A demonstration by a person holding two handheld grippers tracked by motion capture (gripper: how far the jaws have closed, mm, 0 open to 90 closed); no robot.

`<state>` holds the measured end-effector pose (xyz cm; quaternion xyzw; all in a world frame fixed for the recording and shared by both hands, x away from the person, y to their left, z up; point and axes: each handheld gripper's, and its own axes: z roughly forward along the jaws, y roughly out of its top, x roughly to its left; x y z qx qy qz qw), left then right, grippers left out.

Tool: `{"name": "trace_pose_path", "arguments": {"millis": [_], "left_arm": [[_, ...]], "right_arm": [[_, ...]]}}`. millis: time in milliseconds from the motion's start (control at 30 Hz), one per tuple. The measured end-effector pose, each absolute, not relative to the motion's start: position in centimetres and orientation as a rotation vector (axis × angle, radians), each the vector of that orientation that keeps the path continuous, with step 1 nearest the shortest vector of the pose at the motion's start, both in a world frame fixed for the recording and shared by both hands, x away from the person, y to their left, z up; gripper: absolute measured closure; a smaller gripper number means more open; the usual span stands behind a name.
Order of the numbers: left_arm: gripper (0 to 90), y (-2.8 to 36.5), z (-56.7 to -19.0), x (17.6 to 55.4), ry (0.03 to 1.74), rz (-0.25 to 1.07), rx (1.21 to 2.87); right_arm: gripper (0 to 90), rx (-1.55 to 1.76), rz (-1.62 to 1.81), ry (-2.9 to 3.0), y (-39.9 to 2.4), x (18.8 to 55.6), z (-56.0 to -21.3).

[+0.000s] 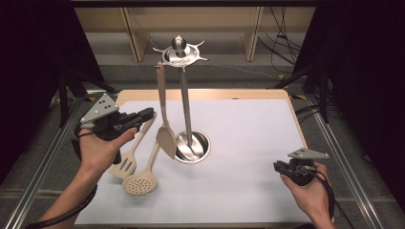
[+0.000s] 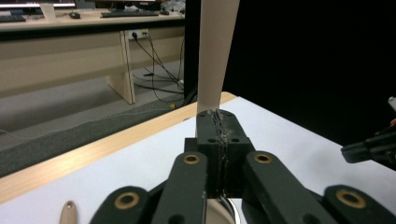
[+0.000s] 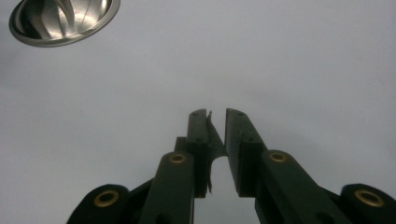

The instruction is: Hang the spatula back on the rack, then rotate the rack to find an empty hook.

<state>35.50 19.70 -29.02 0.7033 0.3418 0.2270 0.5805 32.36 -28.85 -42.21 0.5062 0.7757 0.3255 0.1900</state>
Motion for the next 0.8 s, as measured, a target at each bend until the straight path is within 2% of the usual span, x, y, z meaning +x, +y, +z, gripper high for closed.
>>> {"name": "trace_pose_path", "arguments": {"millis": [233,367,800], "left_arm": [[89.3,20.0,-27.7,35.3,0.743,0.595,1.584],[89.3,19.9,-27.4,35.5,0.736,0.602,1.553],[89.4,19.4,-25.6,35.2,0.707,0.614,1.514]], "right_arm": [[81.6,1.461,0.947,2.149,-28.7,32.3,-42.4],[82.3,1.367,0.944,2.144,-29.2,32.4,-42.4],[82.7,1.408,0.957,2.136,-29.1,31.8,-41.8]]}}
